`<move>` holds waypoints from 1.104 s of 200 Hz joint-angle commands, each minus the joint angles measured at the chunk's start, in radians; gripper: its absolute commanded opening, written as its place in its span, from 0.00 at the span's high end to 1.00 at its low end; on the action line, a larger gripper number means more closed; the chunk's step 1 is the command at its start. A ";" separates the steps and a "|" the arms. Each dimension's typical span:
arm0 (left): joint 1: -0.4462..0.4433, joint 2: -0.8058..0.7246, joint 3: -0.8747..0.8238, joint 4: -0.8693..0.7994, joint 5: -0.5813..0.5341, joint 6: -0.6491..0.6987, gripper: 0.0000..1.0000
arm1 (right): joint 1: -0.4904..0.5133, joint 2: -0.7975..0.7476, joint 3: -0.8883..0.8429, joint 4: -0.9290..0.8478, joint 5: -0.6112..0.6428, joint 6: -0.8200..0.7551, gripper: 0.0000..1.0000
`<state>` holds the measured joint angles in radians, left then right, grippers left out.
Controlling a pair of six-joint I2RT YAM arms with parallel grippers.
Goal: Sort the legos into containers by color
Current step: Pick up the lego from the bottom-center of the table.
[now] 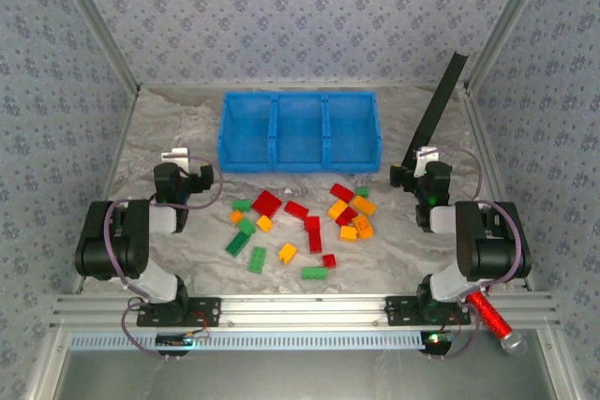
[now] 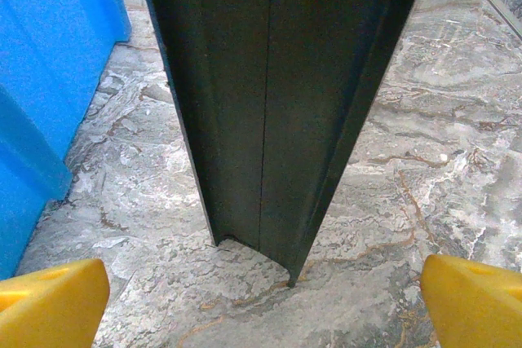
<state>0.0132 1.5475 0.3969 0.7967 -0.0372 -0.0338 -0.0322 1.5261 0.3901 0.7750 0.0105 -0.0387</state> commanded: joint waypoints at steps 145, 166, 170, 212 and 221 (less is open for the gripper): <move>0.007 -0.013 0.020 0.009 0.022 0.012 0.01 | -0.006 -0.011 0.021 -0.003 -0.004 0.010 0.00; 0.012 -0.013 0.022 0.004 0.032 0.008 0.01 | -0.006 -0.011 0.021 -0.005 -0.003 0.010 0.00; 0.012 -0.013 0.021 0.008 0.030 0.009 0.01 | -0.006 -0.011 0.021 -0.004 -0.003 0.010 0.00; -0.012 -0.087 0.193 -0.340 -0.073 0.004 0.01 | 0.041 -0.217 0.137 -0.393 0.178 0.104 0.00; -0.045 -0.112 0.257 -0.454 -0.139 0.007 0.01 | 0.033 -0.265 0.211 -0.585 0.164 0.188 0.00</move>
<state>0.0113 1.5234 0.4892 0.6163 -0.0727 -0.0345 -0.0017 1.4078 0.4358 0.5747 0.0841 -0.0082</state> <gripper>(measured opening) 0.990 0.998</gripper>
